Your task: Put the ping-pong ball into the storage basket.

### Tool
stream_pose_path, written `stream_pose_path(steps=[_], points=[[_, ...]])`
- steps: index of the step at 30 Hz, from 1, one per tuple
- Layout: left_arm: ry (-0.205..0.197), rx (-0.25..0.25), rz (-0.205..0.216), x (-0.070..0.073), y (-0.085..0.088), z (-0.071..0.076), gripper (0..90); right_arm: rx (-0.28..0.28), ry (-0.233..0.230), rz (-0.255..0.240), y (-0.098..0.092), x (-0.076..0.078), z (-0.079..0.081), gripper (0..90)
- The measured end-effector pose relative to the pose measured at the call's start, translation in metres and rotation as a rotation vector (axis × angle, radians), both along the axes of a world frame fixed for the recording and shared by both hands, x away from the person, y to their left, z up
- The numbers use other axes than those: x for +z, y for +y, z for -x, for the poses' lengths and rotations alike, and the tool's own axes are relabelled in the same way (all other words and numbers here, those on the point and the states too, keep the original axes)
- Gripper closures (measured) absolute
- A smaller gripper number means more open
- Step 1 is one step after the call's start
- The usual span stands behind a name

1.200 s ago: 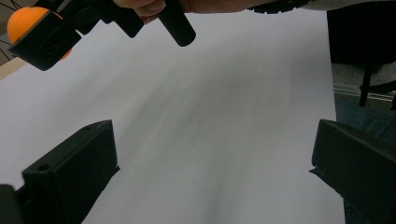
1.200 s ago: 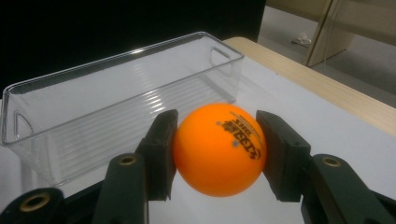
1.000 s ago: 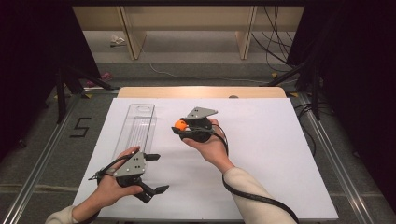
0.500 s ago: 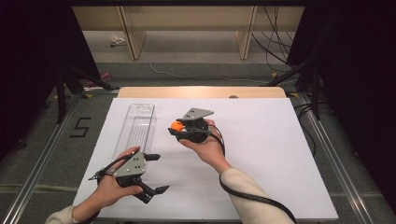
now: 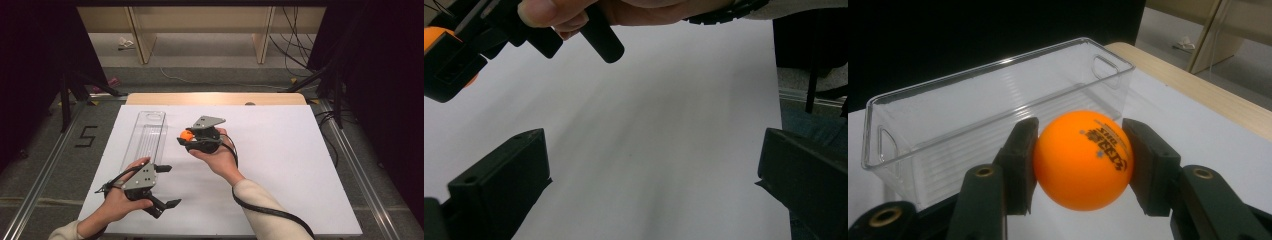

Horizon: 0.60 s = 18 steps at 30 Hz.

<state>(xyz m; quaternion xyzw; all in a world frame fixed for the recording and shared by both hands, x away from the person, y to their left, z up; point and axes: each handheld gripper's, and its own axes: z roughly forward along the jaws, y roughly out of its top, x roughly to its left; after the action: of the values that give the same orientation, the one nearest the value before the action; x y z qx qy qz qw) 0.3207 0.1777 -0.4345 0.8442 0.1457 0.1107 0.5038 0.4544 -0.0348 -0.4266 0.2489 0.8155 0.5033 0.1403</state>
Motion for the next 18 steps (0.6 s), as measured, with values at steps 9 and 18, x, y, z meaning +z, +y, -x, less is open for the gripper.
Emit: stream_pose_path(steps=[9, 18], points=[[0.004, 0.001, 0.0, -0.0002, -0.0002, 0.0002, 0.0, 0.001, 0.001, -0.004, 0.0015, 0.0003, -0.0018, 51.7], [0.005, -0.004, -0.002, -0.0002, -0.0003, 0.0002, 0.0, 0.002, 0.003, -0.003, 0.0039, 0.0005, -0.0024, 51.7]])
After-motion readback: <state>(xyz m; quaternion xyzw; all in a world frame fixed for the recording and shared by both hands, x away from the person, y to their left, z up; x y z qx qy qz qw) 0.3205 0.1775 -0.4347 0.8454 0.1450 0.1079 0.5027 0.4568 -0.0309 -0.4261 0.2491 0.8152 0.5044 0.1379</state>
